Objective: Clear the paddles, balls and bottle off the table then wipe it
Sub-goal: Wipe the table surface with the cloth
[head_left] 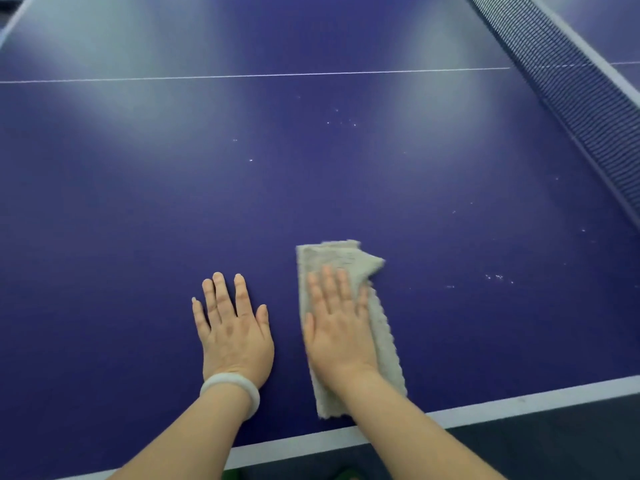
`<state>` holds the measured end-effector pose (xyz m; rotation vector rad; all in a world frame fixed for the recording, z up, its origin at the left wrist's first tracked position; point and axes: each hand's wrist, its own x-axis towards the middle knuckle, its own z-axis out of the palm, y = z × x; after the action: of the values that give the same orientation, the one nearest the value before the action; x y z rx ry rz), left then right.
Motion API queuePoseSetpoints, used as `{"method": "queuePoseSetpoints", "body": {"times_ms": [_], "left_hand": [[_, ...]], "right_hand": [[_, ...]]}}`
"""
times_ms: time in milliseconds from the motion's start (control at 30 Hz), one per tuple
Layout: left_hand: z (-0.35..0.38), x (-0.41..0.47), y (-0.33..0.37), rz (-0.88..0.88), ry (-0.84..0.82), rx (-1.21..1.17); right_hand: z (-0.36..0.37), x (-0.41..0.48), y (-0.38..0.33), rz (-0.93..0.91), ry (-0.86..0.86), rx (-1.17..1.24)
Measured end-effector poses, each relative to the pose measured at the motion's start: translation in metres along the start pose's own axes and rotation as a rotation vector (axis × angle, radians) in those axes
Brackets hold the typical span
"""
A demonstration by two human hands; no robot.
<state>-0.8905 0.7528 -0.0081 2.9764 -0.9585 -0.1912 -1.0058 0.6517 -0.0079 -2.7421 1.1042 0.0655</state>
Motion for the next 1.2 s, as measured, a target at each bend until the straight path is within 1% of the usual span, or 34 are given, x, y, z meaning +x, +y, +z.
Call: {"method": "queuePoseSetpoints", "body": {"times_ms": [67,100,133,167,200,300,333,367,400,433,467,500,567,600,633,667,700,733,833,900,1000,1200], "left_hand": [[-0.001,0.000,0.000,-0.002,0.005,-0.005],[-0.001,0.000,0.000,-0.006,0.005,-0.007],[0.000,0.000,0.000,-0.008,0.003,-0.007],[0.000,0.001,0.000,-0.008,0.002,-0.006],[0.000,0.001,0.000,-0.007,0.000,-0.001],[0.001,0.000,-0.001,-0.007,0.004,0.008],[0.001,0.000,-0.001,-0.008,0.007,0.006],[0.001,0.000,-0.001,-0.009,0.008,0.003],[0.000,0.000,-0.001,-0.009,0.006,-0.003],[0.000,0.000,0.000,-0.010,0.003,-0.008],[0.000,0.000,0.000,-0.012,0.004,-0.009],[0.000,0.000,0.000,-0.014,0.005,-0.008],[0.001,0.000,-0.001,-0.016,0.007,-0.013],[0.001,0.000,-0.001,-0.016,0.011,-0.016],[0.002,0.000,-0.001,-0.015,0.017,-0.019],[0.002,0.000,-0.001,-0.013,0.021,-0.021],[0.003,0.001,-0.002,-0.012,0.022,-0.021],[0.004,0.001,-0.002,-0.012,0.023,-0.017],[0.004,0.001,-0.001,-0.016,0.023,-0.012],[0.004,0.001,-0.001,-0.022,0.021,-0.019],[0.003,0.000,-0.001,-0.024,0.015,-0.015],[0.001,0.000,0.000,-0.023,0.007,-0.004]], "right_hand": [[-0.005,0.016,0.003,-0.219,-0.059,0.002],[-0.009,0.026,0.015,-0.282,-0.075,-0.011],[-0.012,0.036,0.033,-0.299,-0.075,-0.029],[-0.015,0.045,0.053,-0.251,-0.069,-0.040],[-0.017,0.051,0.075,-0.136,-0.051,-0.041],[-0.026,0.047,0.123,0.360,0.017,0.026],[-0.026,0.040,0.124,0.470,0.034,0.049],[-0.023,0.033,0.116,0.537,0.056,0.062],[-0.018,0.025,0.099,0.566,0.083,0.066],[-0.013,0.016,0.077,0.557,0.102,0.068],[-0.009,0.007,0.053,0.505,0.111,0.069],[-0.004,-0.001,0.029,0.410,0.108,0.062],[0.002,-0.014,-0.007,0.127,0.061,0.031],[0.003,-0.016,-0.013,-0.008,0.025,0.015],[0.002,-0.016,-0.011,-0.105,-0.004,0.005],[-0.001,-0.013,0.000,-0.157,-0.022,-0.007],[-0.003,-0.011,0.016,-0.163,-0.032,-0.017],[-0.005,-0.011,0.035,-0.122,-0.032,-0.016],[-0.011,-0.020,0.096,0.151,0.015,-0.022],[-0.016,-0.032,0.121,0.273,0.023,-0.033],[-0.016,-0.040,0.129,0.328,0.026,-0.041],[-0.010,-0.037,0.116,0.414,0.055,-0.045]]}}
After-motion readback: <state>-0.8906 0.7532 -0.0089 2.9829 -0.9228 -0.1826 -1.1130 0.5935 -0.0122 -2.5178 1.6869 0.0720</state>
